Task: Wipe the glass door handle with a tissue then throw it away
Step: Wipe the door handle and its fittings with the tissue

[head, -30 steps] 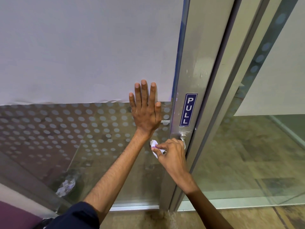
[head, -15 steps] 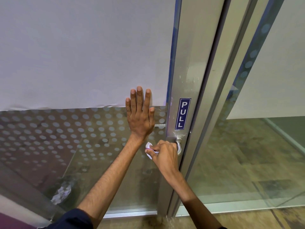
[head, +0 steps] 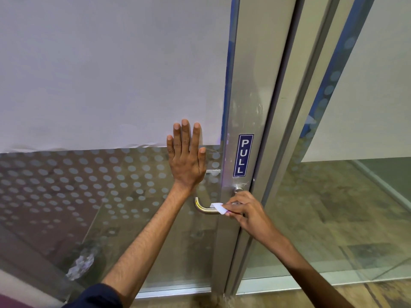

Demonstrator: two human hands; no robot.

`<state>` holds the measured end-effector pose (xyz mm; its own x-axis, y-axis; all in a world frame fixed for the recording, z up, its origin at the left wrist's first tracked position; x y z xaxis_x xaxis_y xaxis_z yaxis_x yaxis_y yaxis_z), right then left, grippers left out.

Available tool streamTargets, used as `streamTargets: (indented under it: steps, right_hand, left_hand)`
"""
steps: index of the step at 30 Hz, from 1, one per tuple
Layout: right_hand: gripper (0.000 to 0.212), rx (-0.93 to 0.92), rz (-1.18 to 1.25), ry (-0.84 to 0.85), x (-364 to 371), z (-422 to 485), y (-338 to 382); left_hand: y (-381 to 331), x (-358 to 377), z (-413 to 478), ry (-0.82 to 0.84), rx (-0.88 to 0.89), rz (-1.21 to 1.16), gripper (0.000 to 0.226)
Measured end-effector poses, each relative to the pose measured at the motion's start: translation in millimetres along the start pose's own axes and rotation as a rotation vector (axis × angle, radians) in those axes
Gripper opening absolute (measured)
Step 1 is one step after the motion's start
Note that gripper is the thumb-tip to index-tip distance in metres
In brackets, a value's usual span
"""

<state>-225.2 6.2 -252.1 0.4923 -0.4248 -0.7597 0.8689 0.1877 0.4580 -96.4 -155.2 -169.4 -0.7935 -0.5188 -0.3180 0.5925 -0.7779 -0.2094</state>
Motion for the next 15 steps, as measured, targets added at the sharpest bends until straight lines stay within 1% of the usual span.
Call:
streamTargets:
  steps: [3, 6, 11, 15]
  right_hand:
    - [0.022, -0.02, -0.019, 0.007, -9.3, -7.4, -12.9]
    - [0.036, 0.002, -0.007, -0.031, -14.0, -14.3, -18.9]
    - [0.046, 0.033, 0.017, -0.072, -9.4, -17.9, -23.5]
    - [0.034, 0.021, -0.098, -0.179, -3.3, -22.0, -26.2]
  left_hand:
    - [-0.3, 0.6, -0.7, 0.0, -0.001, -0.004, 0.055]
    - [0.5, 1.8, -0.5, -0.011, 0.003, -0.002, 0.055]
    - [2.6, 0.7, -1.1, -0.002, 0.001, -0.011, 0.053]
    - [14.7, -2.9, -7.2, -0.009, 0.038, 0.047, 0.052]
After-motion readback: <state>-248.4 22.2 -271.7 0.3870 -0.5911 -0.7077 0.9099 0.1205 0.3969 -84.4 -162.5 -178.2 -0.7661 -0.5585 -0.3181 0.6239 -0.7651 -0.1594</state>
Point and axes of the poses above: each hand's wrist, its own z-axis towards the middle knuckle, its own x-axis out of the palm, y = z × x, the point moved 1 cm from there along z, towards the middle knuckle
